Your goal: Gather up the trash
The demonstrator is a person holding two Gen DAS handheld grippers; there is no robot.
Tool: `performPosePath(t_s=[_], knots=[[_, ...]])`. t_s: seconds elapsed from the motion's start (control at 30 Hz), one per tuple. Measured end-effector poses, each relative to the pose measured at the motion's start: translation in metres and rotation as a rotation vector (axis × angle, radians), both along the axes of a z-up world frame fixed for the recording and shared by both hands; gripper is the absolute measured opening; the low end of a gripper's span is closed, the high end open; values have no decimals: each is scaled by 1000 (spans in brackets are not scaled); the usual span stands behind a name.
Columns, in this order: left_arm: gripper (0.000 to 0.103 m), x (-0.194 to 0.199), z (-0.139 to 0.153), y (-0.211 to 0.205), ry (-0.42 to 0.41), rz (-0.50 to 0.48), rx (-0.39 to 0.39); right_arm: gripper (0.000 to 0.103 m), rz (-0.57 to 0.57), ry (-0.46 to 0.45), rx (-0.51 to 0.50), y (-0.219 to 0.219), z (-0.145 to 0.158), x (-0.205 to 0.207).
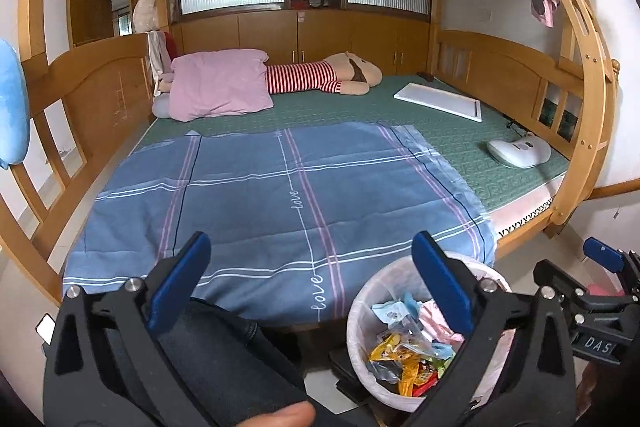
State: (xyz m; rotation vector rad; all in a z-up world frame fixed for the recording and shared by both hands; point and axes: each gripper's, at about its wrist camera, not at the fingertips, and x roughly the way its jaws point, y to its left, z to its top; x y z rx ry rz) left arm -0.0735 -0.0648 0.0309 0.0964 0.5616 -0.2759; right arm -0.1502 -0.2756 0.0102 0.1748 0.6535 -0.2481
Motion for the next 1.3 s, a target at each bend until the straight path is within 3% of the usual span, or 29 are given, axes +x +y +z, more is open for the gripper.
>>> performPosePath(t_s=[1.3], knots=[[100,-5,4,-1,-15,-10,5,100,-19,-22,-29,4,3,0]])
